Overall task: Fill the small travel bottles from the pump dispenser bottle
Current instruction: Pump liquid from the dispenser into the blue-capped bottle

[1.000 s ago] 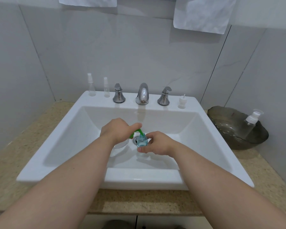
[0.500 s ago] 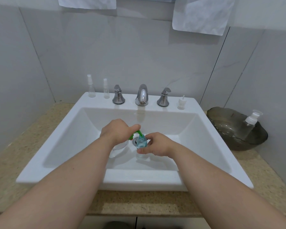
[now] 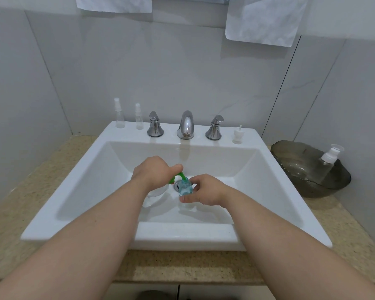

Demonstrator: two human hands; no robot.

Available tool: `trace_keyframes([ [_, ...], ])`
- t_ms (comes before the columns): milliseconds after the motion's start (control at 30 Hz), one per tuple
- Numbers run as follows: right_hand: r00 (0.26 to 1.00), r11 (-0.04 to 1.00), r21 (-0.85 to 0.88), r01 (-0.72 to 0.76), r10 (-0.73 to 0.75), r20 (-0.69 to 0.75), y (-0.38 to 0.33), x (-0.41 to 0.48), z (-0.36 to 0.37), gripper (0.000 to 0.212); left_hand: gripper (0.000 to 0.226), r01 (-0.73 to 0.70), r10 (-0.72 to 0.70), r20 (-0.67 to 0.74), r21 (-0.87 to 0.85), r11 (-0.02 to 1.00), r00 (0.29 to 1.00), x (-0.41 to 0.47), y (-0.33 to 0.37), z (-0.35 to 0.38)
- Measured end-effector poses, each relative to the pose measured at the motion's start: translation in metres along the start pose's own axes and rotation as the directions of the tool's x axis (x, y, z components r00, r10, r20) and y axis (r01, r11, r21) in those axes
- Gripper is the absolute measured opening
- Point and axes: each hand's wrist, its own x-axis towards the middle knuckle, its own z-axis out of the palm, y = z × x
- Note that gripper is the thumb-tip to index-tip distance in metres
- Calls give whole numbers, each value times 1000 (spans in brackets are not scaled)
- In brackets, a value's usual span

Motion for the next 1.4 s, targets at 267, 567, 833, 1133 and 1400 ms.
trace_keyframes([
  [267,1000,1000,-24,6,-6,14,2,2,1,43,58,-7,6,9,29,1000,1000,-2,2,-1],
  [567,1000,1000,-12,4,-4,5,2,3,1,44,90,-54,53,24,12,998,998,-6,-2,-1],
  [833,1000,1000,-1,21,-21,-4,0,0,1,42,82,-50,51,23,-14,999,998,-7,-2,-3],
  [1133,998,998,13,58,-57,-27,0,1,1,39,76,-34,36,24,-100,994,999,-1,-6,-5],
  [1400,997,998,16,65,-65,-44,-2,2,1,37,68,-32,33,13,-93,995,999,4,-6,-4],
])
